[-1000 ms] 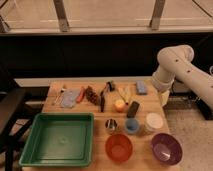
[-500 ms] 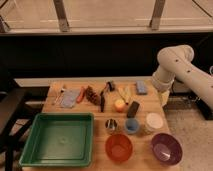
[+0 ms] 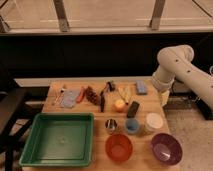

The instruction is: Place banana in plastic cup

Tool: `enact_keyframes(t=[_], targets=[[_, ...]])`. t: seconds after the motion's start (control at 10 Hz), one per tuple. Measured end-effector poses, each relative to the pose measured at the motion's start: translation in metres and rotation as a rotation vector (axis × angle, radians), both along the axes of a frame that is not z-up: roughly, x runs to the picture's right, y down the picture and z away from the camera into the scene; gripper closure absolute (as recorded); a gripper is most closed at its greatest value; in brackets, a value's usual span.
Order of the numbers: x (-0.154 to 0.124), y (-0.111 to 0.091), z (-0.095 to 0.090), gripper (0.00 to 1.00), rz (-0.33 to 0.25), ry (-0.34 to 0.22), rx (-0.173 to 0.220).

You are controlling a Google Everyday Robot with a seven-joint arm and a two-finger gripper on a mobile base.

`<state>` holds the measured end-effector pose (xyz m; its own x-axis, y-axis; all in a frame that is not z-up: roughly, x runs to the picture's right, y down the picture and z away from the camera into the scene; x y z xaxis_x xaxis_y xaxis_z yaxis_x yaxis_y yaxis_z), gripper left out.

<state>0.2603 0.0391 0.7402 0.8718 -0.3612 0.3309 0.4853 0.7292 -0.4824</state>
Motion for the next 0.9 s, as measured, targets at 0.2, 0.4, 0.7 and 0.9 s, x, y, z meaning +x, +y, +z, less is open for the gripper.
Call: enact_keyframes(t=[0.2, 0.4, 0.7, 0.9], targets=[[0.000, 0.000, 0.000, 0.20, 0.000, 0.000, 0.000], [0.000, 0.000, 0.000, 0.20, 0.000, 0.000, 0.000], [0.000, 0.000, 0.000, 0.20, -0.004, -0.001, 0.001], [-0.010, -0.006, 0.007, 0.20, -0.122, -0.021, 0.028]])
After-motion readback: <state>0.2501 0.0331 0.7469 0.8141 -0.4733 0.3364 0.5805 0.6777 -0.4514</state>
